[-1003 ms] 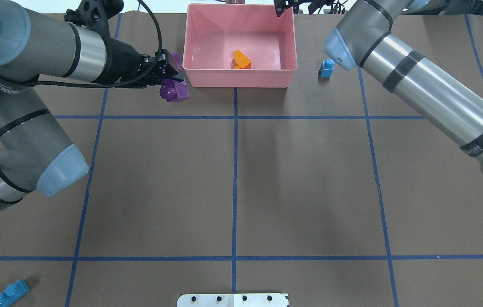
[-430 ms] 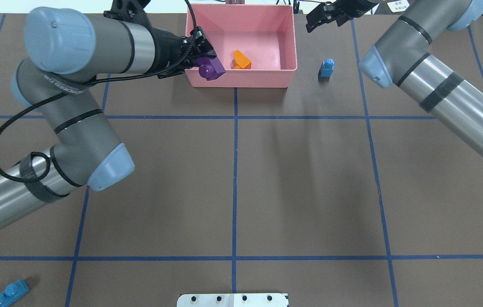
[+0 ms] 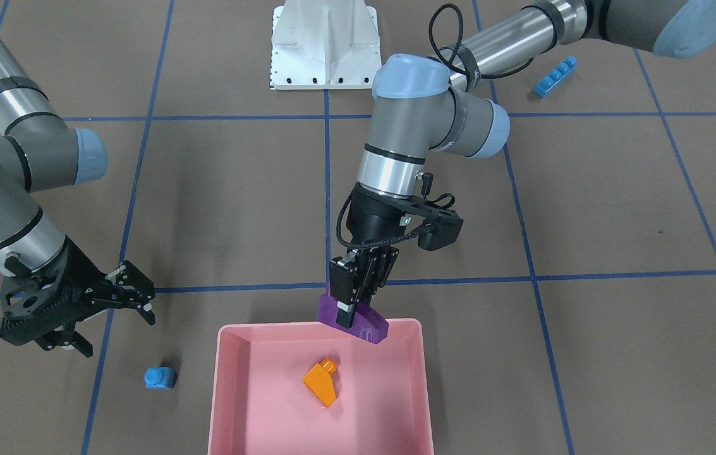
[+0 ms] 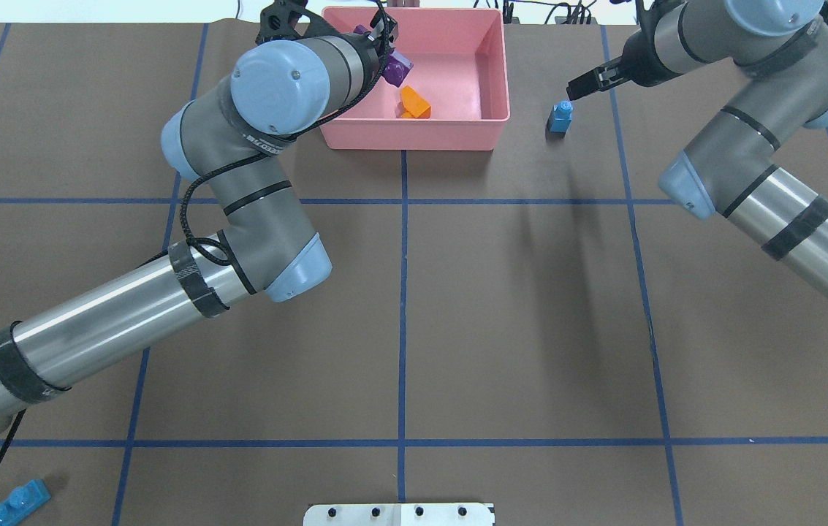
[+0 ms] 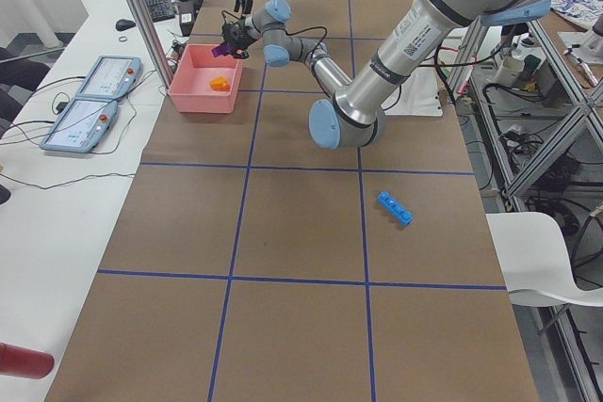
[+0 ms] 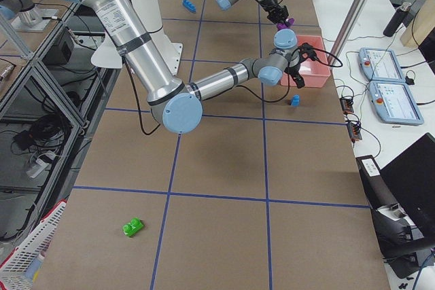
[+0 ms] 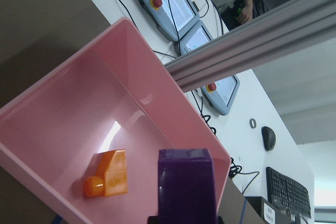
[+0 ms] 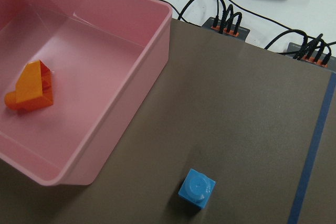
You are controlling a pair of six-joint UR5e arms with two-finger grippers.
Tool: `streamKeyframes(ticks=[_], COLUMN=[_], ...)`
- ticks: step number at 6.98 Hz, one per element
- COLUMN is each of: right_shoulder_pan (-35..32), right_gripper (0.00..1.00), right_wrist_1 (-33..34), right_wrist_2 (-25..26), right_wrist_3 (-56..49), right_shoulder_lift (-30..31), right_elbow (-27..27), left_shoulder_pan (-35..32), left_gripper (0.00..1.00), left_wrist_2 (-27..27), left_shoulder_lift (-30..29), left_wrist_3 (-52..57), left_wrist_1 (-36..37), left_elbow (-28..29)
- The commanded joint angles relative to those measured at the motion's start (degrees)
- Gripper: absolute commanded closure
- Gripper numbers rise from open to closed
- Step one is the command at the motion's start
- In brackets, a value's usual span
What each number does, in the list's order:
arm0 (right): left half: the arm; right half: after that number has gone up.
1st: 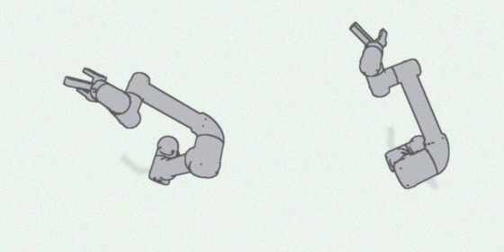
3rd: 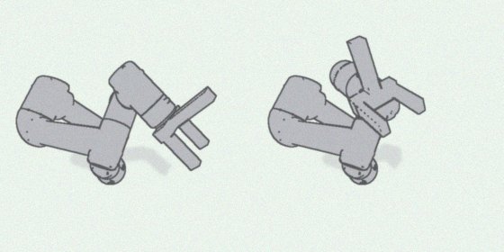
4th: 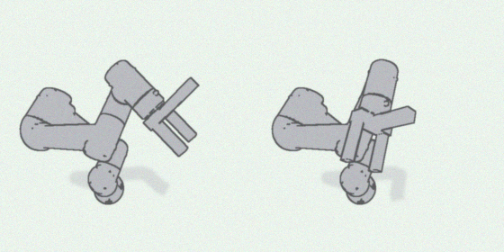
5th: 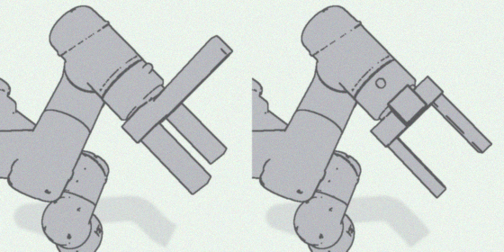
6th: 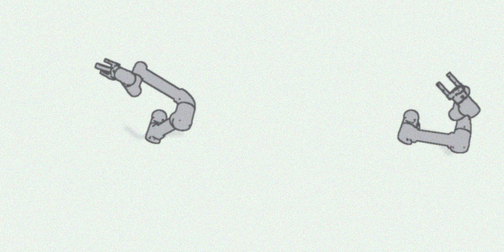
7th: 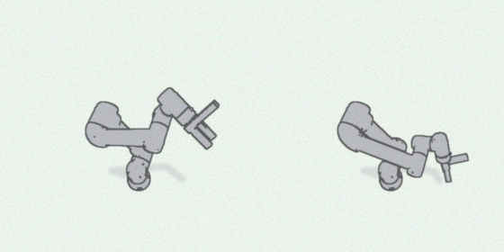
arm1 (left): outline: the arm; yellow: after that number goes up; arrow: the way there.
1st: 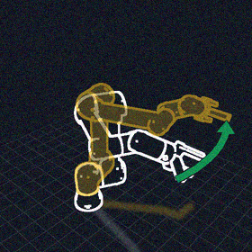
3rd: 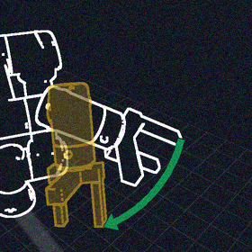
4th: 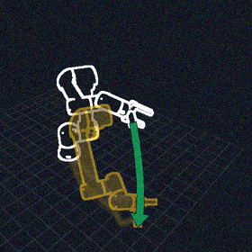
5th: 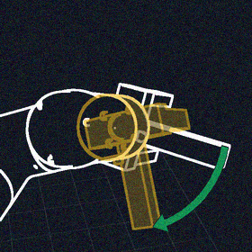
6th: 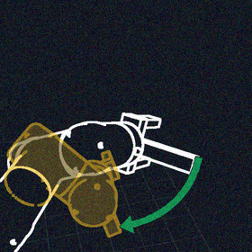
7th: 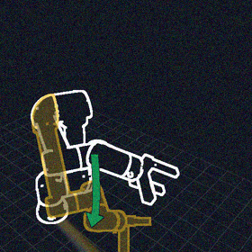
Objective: Put all blocks into box
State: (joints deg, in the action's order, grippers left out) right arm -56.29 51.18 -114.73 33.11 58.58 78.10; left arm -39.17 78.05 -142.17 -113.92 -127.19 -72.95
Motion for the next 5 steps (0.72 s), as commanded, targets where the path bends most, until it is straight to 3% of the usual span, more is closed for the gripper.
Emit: streamKeyframes(ticks=[1,3,5], right_shoulder_pan=[1.4,2.1,3.0], right_gripper=[0.0,0.0,0.0], right_wrist_1=[-0.6,-0.6,-0.6], right_wrist_2=[3.1,3.1,4.6], right_wrist_3=[-0.1,0.1,0.3], right_shoulder_lift=[1.4,0.6,-1.9], right_elbow=[-0.9,-3.9,-7.8], left_shoulder_pan=[-0.2,-1.7,-2.2], left_gripper=[1.0,1.0,1.0], left_wrist_2=[-2.6,-2.6,-2.5], left_shoulder_lift=[-2.3,-8.5,-9.3], left_wrist_3=[-0.7,-4.7,-4.1], left_wrist_1=[1.7,6.2,6.4], left_elbow=[5.5,13.7,15.1])
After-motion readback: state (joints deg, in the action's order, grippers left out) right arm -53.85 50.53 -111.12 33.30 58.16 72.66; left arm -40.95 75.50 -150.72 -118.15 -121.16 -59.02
